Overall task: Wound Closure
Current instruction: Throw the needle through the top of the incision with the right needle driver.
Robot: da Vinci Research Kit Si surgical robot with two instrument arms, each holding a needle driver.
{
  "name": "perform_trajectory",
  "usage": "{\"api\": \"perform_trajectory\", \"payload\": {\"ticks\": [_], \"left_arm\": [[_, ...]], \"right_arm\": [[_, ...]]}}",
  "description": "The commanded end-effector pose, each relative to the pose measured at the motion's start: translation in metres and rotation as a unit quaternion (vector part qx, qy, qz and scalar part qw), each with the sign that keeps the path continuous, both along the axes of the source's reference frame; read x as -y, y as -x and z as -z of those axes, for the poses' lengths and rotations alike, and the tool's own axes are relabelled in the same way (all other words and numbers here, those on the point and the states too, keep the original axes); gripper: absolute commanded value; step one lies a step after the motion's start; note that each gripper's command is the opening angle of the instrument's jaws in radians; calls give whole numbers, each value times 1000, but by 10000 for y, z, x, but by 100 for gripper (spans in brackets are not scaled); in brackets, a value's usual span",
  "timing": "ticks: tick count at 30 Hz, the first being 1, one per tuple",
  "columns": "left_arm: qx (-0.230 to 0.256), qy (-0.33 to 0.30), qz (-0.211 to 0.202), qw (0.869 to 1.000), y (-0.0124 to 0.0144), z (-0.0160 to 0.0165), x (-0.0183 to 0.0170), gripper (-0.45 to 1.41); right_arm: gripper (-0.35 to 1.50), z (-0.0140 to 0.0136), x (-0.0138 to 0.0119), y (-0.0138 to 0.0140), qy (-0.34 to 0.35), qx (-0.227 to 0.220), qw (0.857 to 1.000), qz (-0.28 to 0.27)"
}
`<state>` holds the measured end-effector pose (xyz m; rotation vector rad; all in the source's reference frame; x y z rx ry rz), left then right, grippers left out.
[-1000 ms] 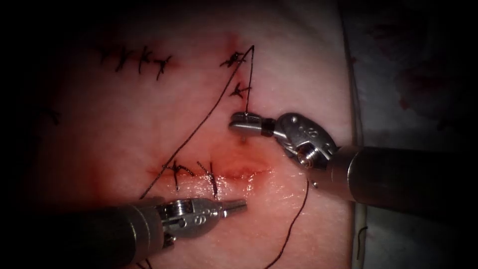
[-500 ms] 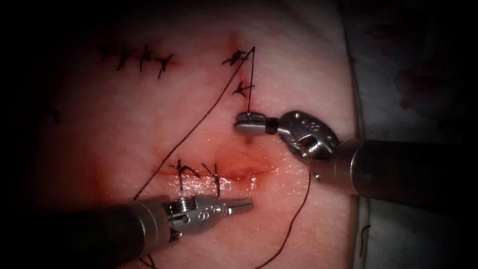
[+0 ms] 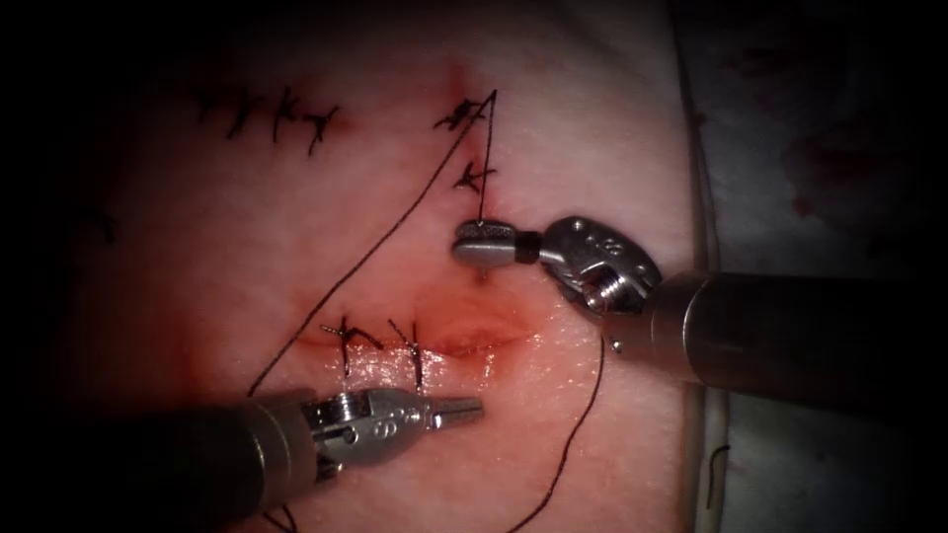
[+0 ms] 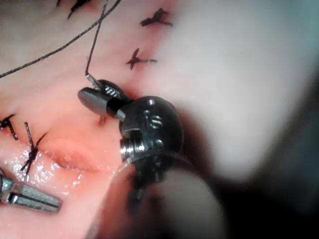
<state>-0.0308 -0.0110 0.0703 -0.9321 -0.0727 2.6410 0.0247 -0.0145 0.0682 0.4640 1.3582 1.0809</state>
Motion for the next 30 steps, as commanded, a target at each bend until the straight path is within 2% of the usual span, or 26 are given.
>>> {"api": "perform_trajectory", "payload": {"ticks": [1,5,13,18,24,27,28,30], "left_arm": [[1,7,2,1000,5,3,-5,-45],[-3,12,3,1000,5,6,-13,-45],[-15,22,0,1000,-3,-29,-14,-45],[-19,24,-3,1000,-2,-38,-18,-45],[-33,-5,-17,999,5,-70,10,-45],[-38,-35,-31,998,6,-98,28,-45],[-41,-48,-34,997,5,-116,38,-45],[-43,-58,-37,997,2,-127,43,-45]], "right_arm": [[-35,-5,-2,-9,6,1,1000,4],[-35,-4,1,-10,8,3,1000,7],[-35,-5,4,-10,18,6,1000,10],[-35,-7,9,-11,19,9,1000,16],[-35,-7,7,-11,18,9,1000,15],[-35,-6,7,-11,17,9,1000,15],[-35,-6,7,-11,17,10,1000,14],[-35,-5,7,-11,17,10,1000,14]]}}
